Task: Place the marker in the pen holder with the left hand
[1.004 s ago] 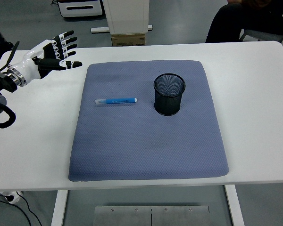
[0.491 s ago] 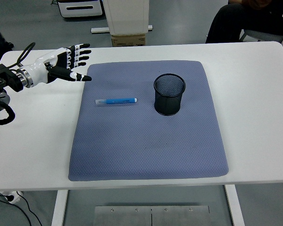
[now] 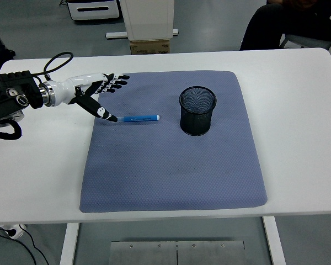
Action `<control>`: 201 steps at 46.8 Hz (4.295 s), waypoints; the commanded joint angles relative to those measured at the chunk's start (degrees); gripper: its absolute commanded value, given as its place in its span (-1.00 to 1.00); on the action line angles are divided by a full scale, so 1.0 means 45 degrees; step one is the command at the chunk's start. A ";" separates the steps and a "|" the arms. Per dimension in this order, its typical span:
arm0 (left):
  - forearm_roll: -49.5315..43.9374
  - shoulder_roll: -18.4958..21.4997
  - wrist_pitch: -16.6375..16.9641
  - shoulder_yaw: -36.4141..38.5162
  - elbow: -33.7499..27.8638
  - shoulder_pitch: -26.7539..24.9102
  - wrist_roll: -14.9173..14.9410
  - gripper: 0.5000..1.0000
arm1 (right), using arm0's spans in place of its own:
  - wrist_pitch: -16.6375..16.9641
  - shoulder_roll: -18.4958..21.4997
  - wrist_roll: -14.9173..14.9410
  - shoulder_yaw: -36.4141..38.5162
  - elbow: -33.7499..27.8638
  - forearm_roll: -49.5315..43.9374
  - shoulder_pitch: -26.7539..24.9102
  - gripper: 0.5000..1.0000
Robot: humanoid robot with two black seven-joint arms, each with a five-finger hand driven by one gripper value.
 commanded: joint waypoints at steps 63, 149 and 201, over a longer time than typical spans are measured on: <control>0.3534 -0.2575 0.0594 0.1054 0.1510 -0.0375 0.0056 1.00 | 0.0002 0.0000 0.0001 0.0000 0.0000 0.0000 0.0000 1.00; 0.4510 -0.3024 0.1023 0.1659 0.1510 -0.0707 0.0466 -0.18 | 0.0002 0.0000 0.0001 0.0000 0.0000 0.0000 0.0000 1.00; 0.4550 -0.3200 0.1473 0.1933 0.1510 -0.0668 0.0466 -0.71 | 0.0002 0.0000 0.0001 0.0000 0.0000 0.0000 0.0000 1.00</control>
